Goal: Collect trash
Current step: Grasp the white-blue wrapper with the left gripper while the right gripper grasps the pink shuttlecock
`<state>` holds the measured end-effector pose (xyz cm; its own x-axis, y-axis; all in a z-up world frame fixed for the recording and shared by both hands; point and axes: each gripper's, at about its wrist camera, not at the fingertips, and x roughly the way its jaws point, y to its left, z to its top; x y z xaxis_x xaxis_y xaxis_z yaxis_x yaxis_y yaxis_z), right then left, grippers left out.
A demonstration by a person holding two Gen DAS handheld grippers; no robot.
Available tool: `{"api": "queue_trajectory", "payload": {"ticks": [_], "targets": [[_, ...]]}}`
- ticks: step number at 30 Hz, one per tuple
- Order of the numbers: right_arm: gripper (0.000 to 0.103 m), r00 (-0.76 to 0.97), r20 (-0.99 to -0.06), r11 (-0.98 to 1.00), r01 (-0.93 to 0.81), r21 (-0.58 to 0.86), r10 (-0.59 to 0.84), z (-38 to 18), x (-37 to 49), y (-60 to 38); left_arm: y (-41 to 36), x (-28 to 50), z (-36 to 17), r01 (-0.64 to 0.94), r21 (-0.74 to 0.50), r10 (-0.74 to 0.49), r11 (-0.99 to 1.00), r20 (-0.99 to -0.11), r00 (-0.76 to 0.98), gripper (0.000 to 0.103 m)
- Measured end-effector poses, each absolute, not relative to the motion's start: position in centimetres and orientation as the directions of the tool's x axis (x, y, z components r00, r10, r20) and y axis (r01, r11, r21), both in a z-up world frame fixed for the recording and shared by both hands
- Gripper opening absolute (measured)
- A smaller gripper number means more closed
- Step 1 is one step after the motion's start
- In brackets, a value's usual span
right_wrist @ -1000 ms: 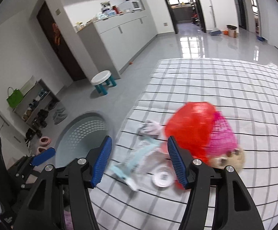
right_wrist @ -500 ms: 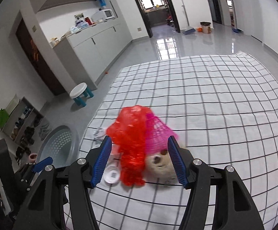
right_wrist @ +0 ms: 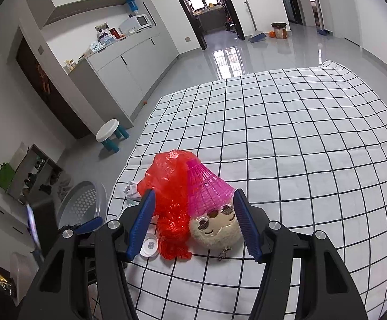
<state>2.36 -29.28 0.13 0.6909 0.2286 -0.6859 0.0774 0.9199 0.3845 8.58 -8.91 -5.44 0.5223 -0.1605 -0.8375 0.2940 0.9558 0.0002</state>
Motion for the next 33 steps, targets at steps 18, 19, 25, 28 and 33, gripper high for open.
{"api": "queue_trajectory", "payload": {"ticks": [18, 19, 25, 28, 33], "targets": [[0.058, 0.667, -0.718, 0.93, 0.102, 0.353, 0.199, -0.9, 3.0, -29.6, -9.0, 8.0, -5.9, 0.309, -0.01, -0.18, 0.951, -0.831, 0.527, 0.049], [0.058, 0.665, -0.72, 0.932, 0.1, 0.348, 0.197, -1.0, 3.0, -29.6, -8.8, 7.8, -5.5, 0.307, -0.001, -0.174, 0.952, -0.825, 0.537, 0.049], [0.058, 0.632, -0.753, 0.956, 0.066, 0.287, 0.182, -2.1, 3.6, -28.3, -8.0, 6.1, -3.1, 0.292, 0.047, -0.149, 0.955, -0.777, 0.611, 0.049], [0.058, 0.614, -0.772, 0.966, 0.06, 0.252, 0.163, -2.9, 4.1, -27.4, -7.5, 5.4, -1.9, 0.29, 0.042, -0.16, 0.956, -0.755, 0.636, 0.049], [0.058, 0.598, -0.793, 0.977, 0.075, 0.199, 0.115, -4.1, 5.4, -27.0, -6.7, 4.6, -0.8, 0.287, 0.029, -0.175, 0.957, -0.733, 0.657, 0.049]]}}
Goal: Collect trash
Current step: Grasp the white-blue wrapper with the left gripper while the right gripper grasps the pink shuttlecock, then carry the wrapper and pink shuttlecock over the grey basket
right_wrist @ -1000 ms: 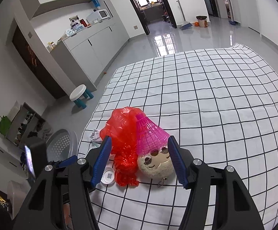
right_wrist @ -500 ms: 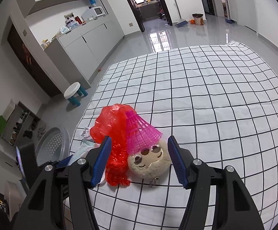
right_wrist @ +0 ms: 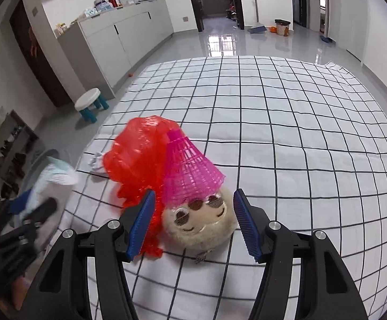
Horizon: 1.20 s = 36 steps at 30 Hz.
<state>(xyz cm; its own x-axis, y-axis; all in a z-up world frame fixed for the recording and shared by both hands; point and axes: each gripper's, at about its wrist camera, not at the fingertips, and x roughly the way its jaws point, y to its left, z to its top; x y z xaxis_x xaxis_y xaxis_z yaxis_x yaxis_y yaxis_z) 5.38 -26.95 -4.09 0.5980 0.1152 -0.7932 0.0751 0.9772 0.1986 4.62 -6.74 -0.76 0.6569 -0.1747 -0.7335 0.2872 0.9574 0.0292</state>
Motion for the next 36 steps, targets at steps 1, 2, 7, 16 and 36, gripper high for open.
{"api": "queue_trajectory", "payload": {"ticks": [1, 2, 7, 16, 36], "targets": [[0.058, 0.597, -0.794, 0.978, 0.072, 0.194, 0.114, -4.2, 5.8, -26.8, -6.5, 4.6, -0.6, 0.286, 0.024, -0.178, 0.958, -0.732, 0.657, 0.049], [0.058, 0.595, -0.796, 0.98, 0.068, 0.188, 0.111, -4.3, 6.1, -26.7, -6.3, 4.5, -0.5, 0.285, 0.015, -0.183, 0.959, -0.732, 0.656, 0.049], [0.058, 0.581, -0.806, 0.983, 0.055, 0.173, 0.109, -5.1, 7.6, -25.9, -5.7, 4.3, 0.0, 0.282, -0.018, -0.205, 0.959, -0.73, 0.652, 0.049], [0.041, 0.567, -0.821, 0.991, 0.051, 0.121, 0.071, -6.0, 8.9, -24.9, -4.9, 4.3, 0.3, 0.273, -0.024, -0.204, 0.962, -0.727, 0.656, 0.049], [0.036, 0.714, -0.683, 0.969, 0.029, 0.247, 0.153, 1.1, 5.2, -22.9, -2.6, 3.8, 1.3, 0.227, -0.055, -0.198, 0.972, -0.709, 0.677, 0.049]]}}
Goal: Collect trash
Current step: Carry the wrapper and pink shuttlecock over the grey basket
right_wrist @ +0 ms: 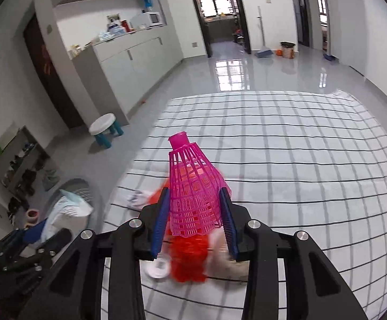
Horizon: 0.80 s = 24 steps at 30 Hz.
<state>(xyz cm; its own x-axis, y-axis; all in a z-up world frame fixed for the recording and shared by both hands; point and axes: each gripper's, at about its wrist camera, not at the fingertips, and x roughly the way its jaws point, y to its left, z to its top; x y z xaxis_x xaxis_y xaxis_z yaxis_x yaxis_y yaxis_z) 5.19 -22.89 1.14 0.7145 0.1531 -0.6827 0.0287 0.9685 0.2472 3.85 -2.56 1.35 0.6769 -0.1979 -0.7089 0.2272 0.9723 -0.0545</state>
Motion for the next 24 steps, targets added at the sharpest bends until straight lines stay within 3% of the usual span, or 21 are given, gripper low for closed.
{"api": "queue_trajectory", "payload": {"ticks": [14, 24], "targets": [[0.036, 0.691, -0.658, 0.948, -0.136, 0.286, 0.298, 2.5, 6.6, -14.6, 4.4, 3.4, 1.8, 0.08, -0.068, -0.105, 0.994, -0.723, 0.682, 0.049], [0.036, 0.661, -0.636, 0.915, -0.242, 0.323, 0.399, 3.1, 7.2, -8.3, 10.5, 2.7, 3.0, -0.051, 0.011, 0.043, 0.999, -0.714, 0.699, 0.049]]}}
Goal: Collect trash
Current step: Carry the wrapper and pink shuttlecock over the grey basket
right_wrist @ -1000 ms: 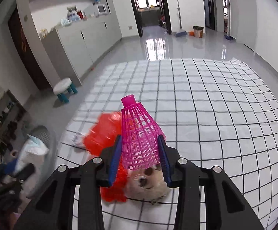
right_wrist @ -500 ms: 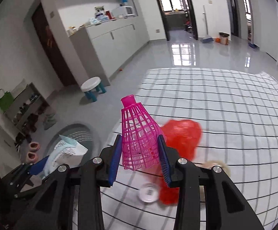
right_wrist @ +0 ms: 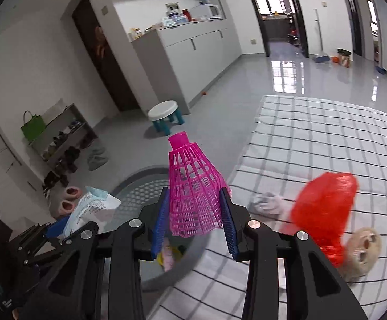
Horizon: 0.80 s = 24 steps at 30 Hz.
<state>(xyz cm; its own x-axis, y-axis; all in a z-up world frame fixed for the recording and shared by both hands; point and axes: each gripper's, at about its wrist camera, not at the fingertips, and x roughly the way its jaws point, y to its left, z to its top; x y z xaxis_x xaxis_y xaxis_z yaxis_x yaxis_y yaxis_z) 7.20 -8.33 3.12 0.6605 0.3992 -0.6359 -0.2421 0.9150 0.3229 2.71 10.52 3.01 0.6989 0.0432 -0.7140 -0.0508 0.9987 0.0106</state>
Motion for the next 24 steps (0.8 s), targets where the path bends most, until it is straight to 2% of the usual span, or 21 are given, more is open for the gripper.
{"api": "queue_trajectory", "payload": {"ticks": [11, 24], "targets": [[0.036, 0.612, -0.669, 0.907, -0.275, 0.32, 0.421, 1.7, 8.1, -4.8, 13.9, 3.8, 2.7, -0.119, 0.037, 0.109, 0.992, -0.716, 0.689, 0.049], [0.038, 0.542, -0.717, 0.897, -0.314, 0.312, 0.439, -0.1, 8.6, -2.1, 14.9, 5.2, -0.7, -0.119, 0.028, 0.097, 0.993, -0.772, 0.628, 0.049]]}}
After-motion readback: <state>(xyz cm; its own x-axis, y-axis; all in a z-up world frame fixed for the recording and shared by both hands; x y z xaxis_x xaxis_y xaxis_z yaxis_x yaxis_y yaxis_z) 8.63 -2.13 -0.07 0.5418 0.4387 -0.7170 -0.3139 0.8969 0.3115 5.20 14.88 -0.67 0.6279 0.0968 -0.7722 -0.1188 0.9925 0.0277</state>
